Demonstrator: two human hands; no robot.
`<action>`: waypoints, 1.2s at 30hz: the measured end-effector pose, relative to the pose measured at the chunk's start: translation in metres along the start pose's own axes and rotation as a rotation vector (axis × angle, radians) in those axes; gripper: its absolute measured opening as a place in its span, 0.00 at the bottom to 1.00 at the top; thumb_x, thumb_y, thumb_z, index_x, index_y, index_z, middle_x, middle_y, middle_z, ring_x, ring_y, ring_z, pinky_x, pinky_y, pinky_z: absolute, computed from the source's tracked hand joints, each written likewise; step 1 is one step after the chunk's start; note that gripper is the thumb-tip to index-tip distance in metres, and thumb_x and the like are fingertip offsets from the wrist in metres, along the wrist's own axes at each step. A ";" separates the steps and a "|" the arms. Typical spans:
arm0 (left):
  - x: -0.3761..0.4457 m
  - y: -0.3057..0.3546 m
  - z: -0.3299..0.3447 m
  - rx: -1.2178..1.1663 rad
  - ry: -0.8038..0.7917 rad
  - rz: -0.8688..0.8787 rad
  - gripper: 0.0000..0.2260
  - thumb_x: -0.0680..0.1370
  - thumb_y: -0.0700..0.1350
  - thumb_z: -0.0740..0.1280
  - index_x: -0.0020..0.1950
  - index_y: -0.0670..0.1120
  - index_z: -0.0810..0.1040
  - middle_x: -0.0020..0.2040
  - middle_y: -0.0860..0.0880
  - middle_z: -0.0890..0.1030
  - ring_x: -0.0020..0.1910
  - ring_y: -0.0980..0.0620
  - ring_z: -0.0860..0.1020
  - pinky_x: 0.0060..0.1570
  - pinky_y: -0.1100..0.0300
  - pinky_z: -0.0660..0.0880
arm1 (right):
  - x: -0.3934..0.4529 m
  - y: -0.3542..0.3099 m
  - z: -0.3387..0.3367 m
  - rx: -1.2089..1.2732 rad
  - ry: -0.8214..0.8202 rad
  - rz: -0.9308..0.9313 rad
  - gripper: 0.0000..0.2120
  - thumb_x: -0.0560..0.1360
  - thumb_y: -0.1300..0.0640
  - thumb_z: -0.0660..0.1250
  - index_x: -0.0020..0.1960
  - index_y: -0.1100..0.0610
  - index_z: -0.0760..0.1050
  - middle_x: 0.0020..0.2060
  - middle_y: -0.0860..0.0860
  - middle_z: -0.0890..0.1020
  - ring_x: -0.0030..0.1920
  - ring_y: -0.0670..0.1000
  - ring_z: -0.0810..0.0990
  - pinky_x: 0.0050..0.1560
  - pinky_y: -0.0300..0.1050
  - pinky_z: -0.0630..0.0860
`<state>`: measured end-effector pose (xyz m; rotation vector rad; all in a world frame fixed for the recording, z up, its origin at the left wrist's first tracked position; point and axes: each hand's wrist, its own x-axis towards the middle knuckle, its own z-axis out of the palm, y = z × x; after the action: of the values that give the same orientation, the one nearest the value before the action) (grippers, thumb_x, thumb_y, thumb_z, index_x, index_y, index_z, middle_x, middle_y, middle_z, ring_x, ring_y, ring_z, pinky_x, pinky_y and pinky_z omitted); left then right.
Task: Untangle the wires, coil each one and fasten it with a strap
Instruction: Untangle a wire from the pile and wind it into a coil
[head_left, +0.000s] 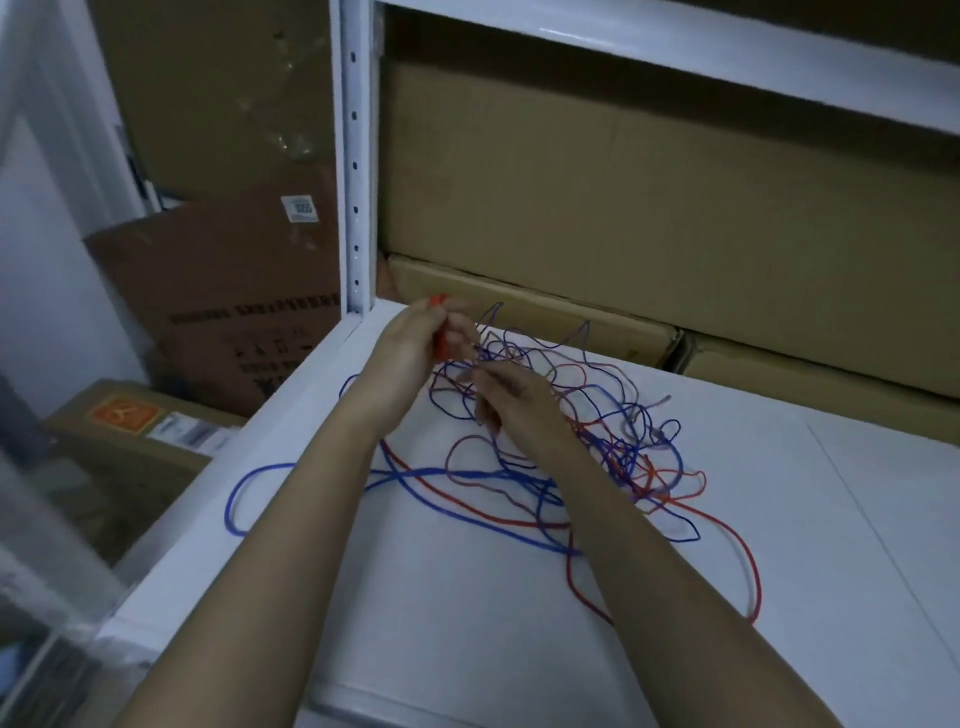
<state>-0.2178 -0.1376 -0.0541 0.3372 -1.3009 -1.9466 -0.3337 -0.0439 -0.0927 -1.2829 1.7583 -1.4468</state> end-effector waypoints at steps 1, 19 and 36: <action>-0.001 -0.005 0.000 0.108 0.047 0.037 0.13 0.84 0.37 0.50 0.49 0.44 0.73 0.34 0.52 0.79 0.35 0.56 0.76 0.40 0.65 0.73 | -0.003 0.007 -0.001 -0.049 -0.039 0.003 0.10 0.81 0.59 0.60 0.48 0.55 0.79 0.25 0.48 0.75 0.24 0.45 0.70 0.29 0.36 0.70; -0.023 -0.023 0.009 1.140 0.023 0.027 0.22 0.82 0.57 0.55 0.43 0.42 0.77 0.37 0.47 0.79 0.37 0.54 0.75 0.43 0.57 0.72 | -0.010 -0.003 -0.021 -0.008 0.055 -0.273 0.10 0.77 0.65 0.65 0.46 0.51 0.79 0.40 0.43 0.82 0.42 0.41 0.80 0.46 0.36 0.77; 0.072 -0.030 0.003 -0.055 -0.035 0.001 0.16 0.84 0.39 0.49 0.50 0.38 0.75 0.29 0.50 0.77 0.31 0.56 0.73 0.38 0.66 0.73 | 0.073 0.011 -0.018 0.087 0.289 -0.131 0.08 0.78 0.58 0.65 0.46 0.58 0.81 0.33 0.53 0.81 0.34 0.45 0.78 0.38 0.34 0.73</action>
<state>-0.2816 -0.1809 -0.0654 0.2763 -1.2676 -1.9915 -0.3827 -0.1012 -0.0859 -1.2115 1.7935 -1.8402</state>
